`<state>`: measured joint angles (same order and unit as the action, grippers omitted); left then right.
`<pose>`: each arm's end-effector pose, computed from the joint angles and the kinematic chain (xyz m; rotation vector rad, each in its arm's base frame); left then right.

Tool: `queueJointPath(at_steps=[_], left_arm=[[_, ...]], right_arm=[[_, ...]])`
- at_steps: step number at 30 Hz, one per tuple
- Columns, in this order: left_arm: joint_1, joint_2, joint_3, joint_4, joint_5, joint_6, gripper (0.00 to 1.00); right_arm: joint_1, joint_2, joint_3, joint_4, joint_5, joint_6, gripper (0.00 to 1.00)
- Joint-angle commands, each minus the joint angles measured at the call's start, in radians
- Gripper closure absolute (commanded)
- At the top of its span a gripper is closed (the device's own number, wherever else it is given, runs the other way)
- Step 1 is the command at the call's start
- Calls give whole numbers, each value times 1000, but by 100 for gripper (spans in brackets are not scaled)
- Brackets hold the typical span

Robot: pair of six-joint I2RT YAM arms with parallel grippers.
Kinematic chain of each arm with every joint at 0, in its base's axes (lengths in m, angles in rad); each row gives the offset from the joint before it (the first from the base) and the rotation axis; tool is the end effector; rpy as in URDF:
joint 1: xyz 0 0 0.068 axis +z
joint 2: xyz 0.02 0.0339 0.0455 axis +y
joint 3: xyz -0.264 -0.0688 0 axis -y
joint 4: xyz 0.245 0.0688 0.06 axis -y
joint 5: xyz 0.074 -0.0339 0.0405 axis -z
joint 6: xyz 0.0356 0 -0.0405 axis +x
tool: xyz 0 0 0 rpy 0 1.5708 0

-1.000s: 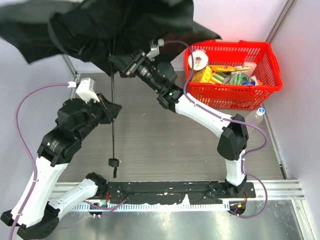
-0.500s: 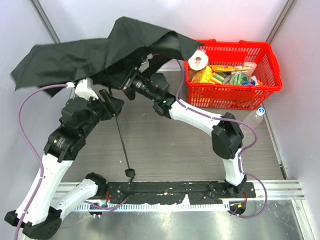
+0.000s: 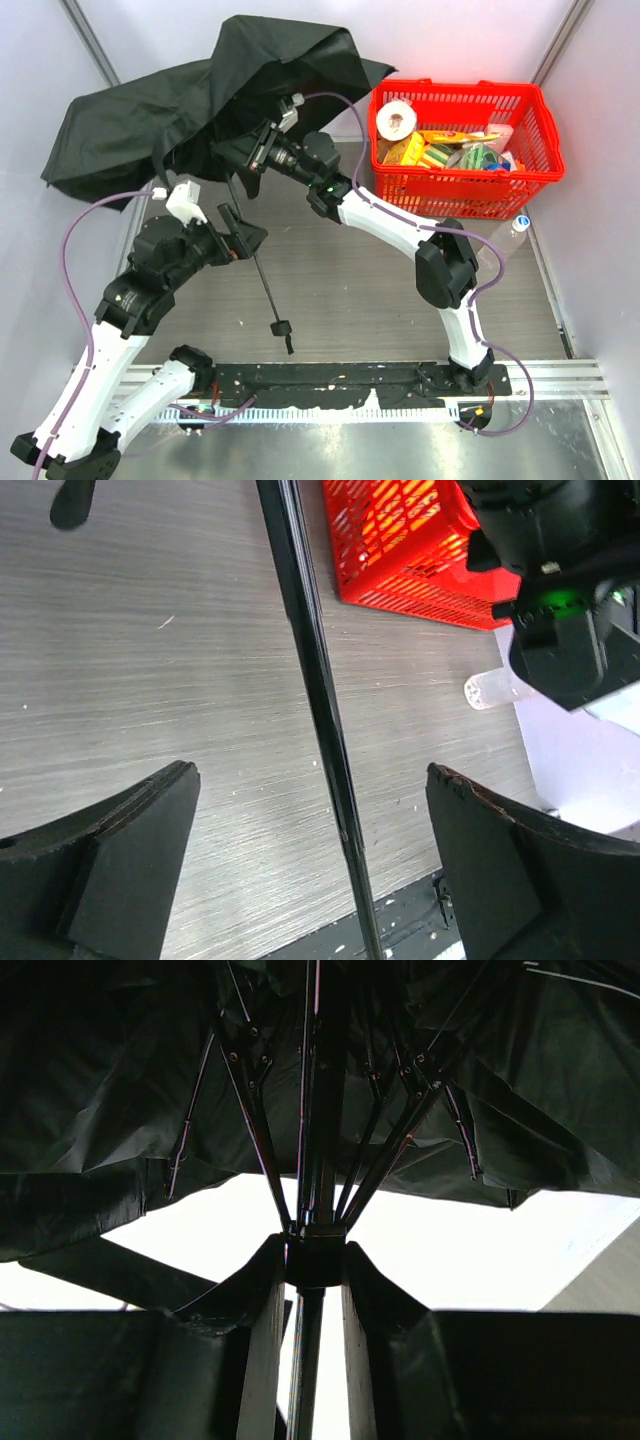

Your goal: Put away the umbrella

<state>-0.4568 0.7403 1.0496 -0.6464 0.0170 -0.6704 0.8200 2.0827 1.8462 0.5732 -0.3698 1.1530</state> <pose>0.1286 -0.0639 0.3871 -0.1997 1.9754 -0.7664 0.3336 0.3763 0.3800 -0.1386 1.5147 1.8809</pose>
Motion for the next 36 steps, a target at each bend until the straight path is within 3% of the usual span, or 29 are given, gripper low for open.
queueJointPath(at_steps=[1, 7, 10, 12, 15, 16, 19, 21, 25, 28, 31, 36], left_arm=[[3, -26, 12, 54, 84, 5, 0], [3, 28, -69, 143, 195, -61, 16], [3, 36, -118, 192, 224, -95, 33], [3, 37, -131, 191, 199, -90, 53], [3, 31, -126, 160, 115, -35, 96], [4, 27, -123, 159, 44, -12, 100], [70, 31, -97, 227, -37, 54, 100], [151, 62, -33, 298, 50, 61, 100], [152, 148, 90, 303, 43, 78, 100], [152, 168, 86, 350, 116, 34, 100], [152, 142, 21, 369, 147, -17, 100], [155, 50, -30, 269, 120, 28, 100]], right_arm=[[-27, -20, 73, 183, 49, -50, 99], [-48, 7, 166, 182, 124, -111, 99], [-73, 55, 304, 131, 144, -113, 99], [-79, 77, 364, 100, 149, -113, 99], [-79, 68, 392, -1, 152, -145, 99], [-78, 62, 386, -51, 146, -147, 99], [-41, -42, 196, -41, 91, -130, 99], [31, -157, -171, 31, 83, -163, 99], [157, -306, -535, 250, 186, -203, 99], [157, -291, -533, 263, 200, -188, 99], [73, -199, -402, 257, 172, -147, 99], [-19, -109, -213, 238, 140, -62, 99]])
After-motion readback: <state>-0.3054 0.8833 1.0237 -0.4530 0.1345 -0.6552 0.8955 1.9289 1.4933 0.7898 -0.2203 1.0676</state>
